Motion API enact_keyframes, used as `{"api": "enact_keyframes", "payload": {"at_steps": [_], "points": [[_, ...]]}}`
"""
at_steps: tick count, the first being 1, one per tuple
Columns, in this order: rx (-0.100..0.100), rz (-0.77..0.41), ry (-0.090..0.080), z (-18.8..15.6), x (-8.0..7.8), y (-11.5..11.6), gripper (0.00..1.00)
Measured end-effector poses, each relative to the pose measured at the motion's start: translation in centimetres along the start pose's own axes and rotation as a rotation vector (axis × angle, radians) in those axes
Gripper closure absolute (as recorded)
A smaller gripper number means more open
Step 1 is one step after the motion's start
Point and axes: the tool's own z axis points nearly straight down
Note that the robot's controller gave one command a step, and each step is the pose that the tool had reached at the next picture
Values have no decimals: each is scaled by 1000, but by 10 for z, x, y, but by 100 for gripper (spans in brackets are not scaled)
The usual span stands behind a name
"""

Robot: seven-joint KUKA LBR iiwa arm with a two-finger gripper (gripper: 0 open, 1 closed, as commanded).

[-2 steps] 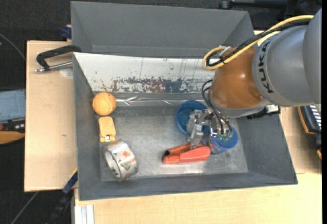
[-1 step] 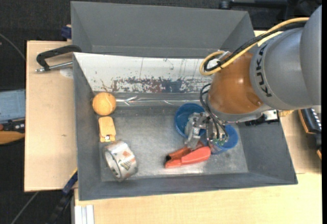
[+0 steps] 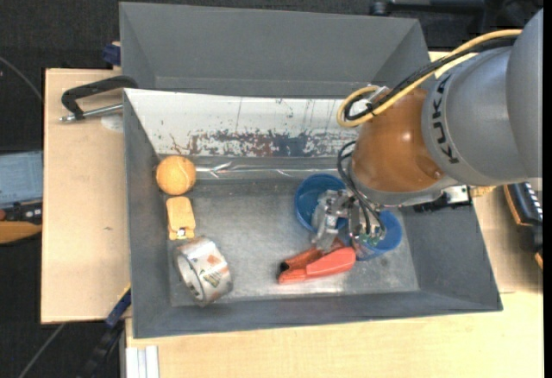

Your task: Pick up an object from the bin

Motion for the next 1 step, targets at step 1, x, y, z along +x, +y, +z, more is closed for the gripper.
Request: {"api": "enact_keyframes", "payload": {"at_steps": [1], "points": [[-4, 8, -8, 0, 3, -3, 100]]}}
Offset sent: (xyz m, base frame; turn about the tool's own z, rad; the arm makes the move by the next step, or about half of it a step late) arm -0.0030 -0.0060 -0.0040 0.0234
